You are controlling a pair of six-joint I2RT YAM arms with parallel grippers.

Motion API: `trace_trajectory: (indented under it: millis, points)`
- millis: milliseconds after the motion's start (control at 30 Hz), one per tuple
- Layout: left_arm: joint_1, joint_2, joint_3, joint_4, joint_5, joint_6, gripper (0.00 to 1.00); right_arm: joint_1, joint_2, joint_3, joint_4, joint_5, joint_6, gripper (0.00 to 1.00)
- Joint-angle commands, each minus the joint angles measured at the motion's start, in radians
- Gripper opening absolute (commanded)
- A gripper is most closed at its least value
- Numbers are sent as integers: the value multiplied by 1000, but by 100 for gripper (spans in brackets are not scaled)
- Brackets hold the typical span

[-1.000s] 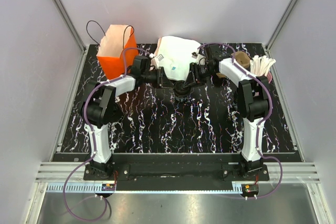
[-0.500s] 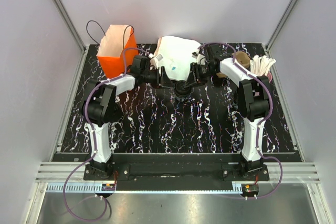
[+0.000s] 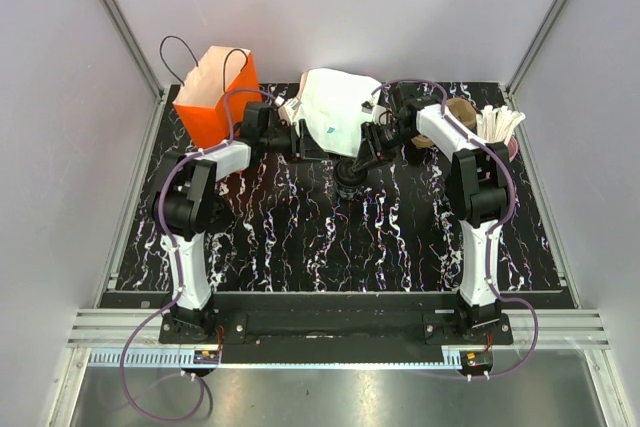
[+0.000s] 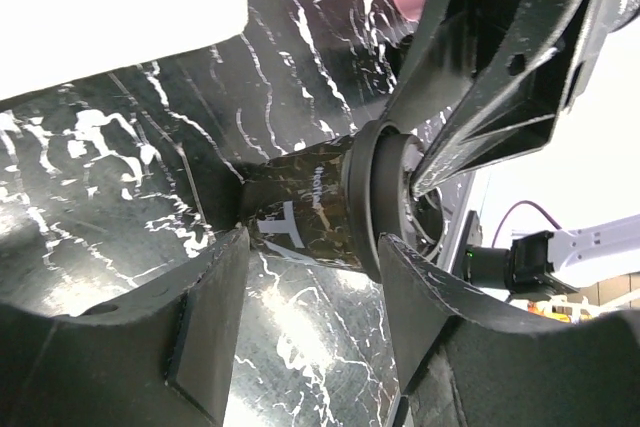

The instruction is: Pack the takeout coffee

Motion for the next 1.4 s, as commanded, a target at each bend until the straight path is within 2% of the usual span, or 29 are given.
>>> trace_trajectory:
  millis: [0, 267, 633, 833, 1033, 1367]
  points:
    - [-20, -26, -2, 76, 64, -18, 58, 7, 7, 67, -74, -22, -60, 18]
    - [-83, -3, 36, 13, 66, 27, 57, 24, 7, 72, -97, -21, -87, 18]
    - [-93, 6, 26, -21, 50, 59, 55, 26, -10, 49, -97, -8, -113, 18]
    - [-75, 9, -11, 134, 121, -45, 58, 26, -8, 38, -110, -2, -143, 18]
    - [-67, 17, -36, 188, 146, -85, 57, 26, 2, 44, -120, 2, -157, 19]
    - [-63, 56, -14, 84, 95, -5, 50, 26, 9, 52, -145, -18, -179, 19]
